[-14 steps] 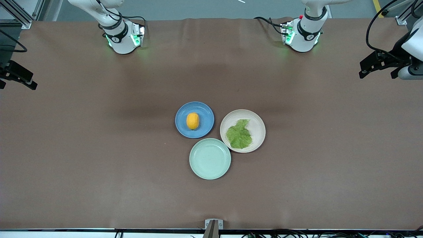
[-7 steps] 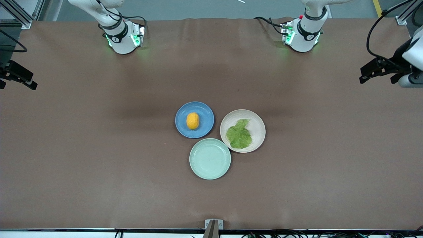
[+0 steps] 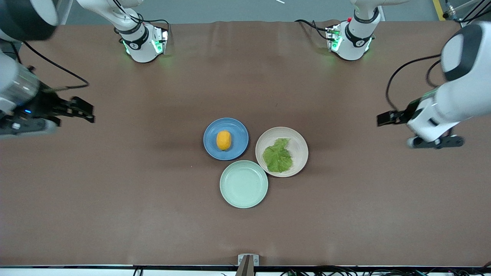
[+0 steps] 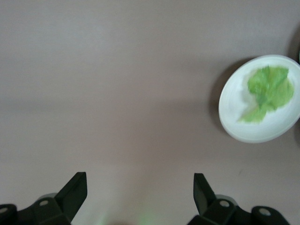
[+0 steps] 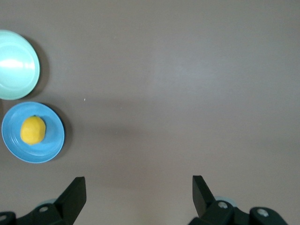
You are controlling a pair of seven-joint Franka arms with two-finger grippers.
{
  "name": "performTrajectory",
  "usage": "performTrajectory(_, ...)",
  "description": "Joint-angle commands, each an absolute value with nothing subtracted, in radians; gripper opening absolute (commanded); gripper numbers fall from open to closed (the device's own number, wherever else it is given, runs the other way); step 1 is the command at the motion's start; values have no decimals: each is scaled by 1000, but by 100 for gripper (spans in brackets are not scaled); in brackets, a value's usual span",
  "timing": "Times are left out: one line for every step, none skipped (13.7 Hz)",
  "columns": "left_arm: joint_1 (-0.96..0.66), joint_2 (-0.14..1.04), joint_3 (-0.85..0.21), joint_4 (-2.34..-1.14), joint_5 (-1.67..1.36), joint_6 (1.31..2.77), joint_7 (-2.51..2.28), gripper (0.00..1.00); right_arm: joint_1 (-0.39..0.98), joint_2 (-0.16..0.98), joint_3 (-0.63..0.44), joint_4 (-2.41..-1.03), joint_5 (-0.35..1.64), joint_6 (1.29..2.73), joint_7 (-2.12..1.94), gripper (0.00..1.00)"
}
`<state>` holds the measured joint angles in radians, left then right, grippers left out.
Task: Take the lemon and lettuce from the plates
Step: 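Reach the right gripper to the lemon while the left gripper reaches the lettuce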
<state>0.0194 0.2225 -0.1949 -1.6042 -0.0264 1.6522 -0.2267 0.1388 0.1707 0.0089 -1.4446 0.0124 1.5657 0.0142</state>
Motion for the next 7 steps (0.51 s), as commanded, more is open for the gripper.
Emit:
performTrajectory(-38,264,-196,-1701,-40,1826,-375,100,243,231,3,-1482,26,1615,84,100)
performTrajectory(-63,299,-196,-1709,-38,1877,-446,100,286,248,3,-1495,38,1649,179,100)
performTrajectory(-96,342,-196,-1706,-38,1917,-530,100,334,264,3,-1517,50,1684,274,100)
performTrajectory(-130,379,-196,-1703,-37,1958,-613,100,383,281,3,-1540,57,1730,331,100)
performTrajectory(-165,418,-196,-1703,-34,2001,-705,100,434,297,3,-1575,55,1791,375,100)
performTrajectory(-191,454,-196,-1701,-32,2043,-769,100,475,308,3,-1601,55,1839,403,100)
performTrajectory(-221,487,-196,-1700,-32,2081,-816,100,517,330,3,-1614,55,1876,431,100)
